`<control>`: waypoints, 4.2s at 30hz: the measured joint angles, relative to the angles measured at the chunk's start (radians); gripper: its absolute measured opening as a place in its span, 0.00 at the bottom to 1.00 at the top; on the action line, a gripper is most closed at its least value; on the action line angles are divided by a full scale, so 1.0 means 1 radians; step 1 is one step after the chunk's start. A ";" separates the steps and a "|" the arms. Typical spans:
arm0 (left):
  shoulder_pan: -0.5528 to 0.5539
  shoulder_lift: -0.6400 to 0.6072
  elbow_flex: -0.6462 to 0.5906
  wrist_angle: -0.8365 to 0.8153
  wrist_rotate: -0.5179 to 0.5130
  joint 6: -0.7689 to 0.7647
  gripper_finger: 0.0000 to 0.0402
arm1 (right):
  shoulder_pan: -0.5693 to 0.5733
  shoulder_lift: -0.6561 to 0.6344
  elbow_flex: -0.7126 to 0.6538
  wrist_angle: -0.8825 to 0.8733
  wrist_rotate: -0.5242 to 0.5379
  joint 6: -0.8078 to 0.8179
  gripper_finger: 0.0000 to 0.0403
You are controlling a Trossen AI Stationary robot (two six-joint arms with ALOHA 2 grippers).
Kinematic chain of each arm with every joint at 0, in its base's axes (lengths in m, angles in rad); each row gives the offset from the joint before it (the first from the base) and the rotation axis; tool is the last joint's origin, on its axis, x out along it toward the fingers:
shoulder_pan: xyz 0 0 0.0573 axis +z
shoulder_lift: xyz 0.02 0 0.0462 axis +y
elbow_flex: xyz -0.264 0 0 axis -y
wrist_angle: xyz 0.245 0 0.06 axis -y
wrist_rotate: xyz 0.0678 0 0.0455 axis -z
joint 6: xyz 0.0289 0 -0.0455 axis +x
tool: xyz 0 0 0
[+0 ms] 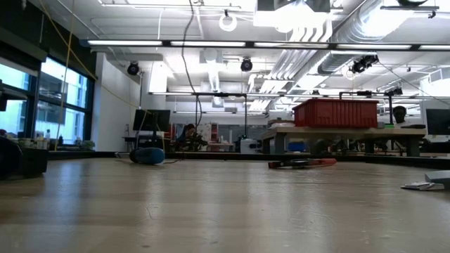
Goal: Coil cords
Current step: Coil the black wire onto the black spool
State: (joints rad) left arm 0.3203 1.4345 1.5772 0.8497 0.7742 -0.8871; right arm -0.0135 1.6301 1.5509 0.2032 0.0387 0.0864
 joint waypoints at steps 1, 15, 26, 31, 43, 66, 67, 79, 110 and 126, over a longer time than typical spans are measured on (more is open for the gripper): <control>0.000 0.001 0.000 0.000 0.000 0.000 0.00 | 0.000 0.001 0.000 0.003 -0.011 0.010 0.35; -0.014 0.002 0.000 0.001 -0.007 0.008 0.00 | 0.000 0.025 0.000 -0.018 0.037 0.030 0.35; -0.015 0.002 -0.001 0.000 -0.008 0.022 0.00 | 0.001 0.027 0.000 -0.011 0.012 0.079 0.31; -0.015 0.002 -0.001 0.000 -0.008 0.035 0.00 | 0.001 0.027 0.000 -0.007 -0.006 0.098 0.23; -0.014 0.003 -0.001 -0.023 -0.007 0.054 0.00 | 0.006 0.026 0.000 0.046 -0.049 0.140 0.18; 0.132 -0.062 -0.002 -0.213 0.068 0.077 0.00 | 0.068 -0.025 0.000 -0.109 -0.084 0.137 0.00; 0.144 -0.073 -0.002 -0.261 0.077 0.084 0.00 | 0.076 -0.036 0.000 -0.131 -0.084 0.132 0.00; 0.179 -0.192 -0.002 -0.753 0.138 0.176 0.00 | 0.100 -0.191 0.000 -0.228 -0.021 0.065 0.00; 0.062 -0.153 0.000 -1.194 0.037 0.288 0.00 | 0.082 -0.286 0.000 -0.205 -0.079 0.000 0.00; -0.062 0.085 0.000 -0.586 0.262 -0.127 0.00 | -0.008 -0.263 0.000 -0.171 -0.257 0.020 0.00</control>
State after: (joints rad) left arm 0.2585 1.5200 1.5768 0.2636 1.0361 -1.0146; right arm -0.0211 1.3675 1.5513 0.0327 -0.2183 0.1062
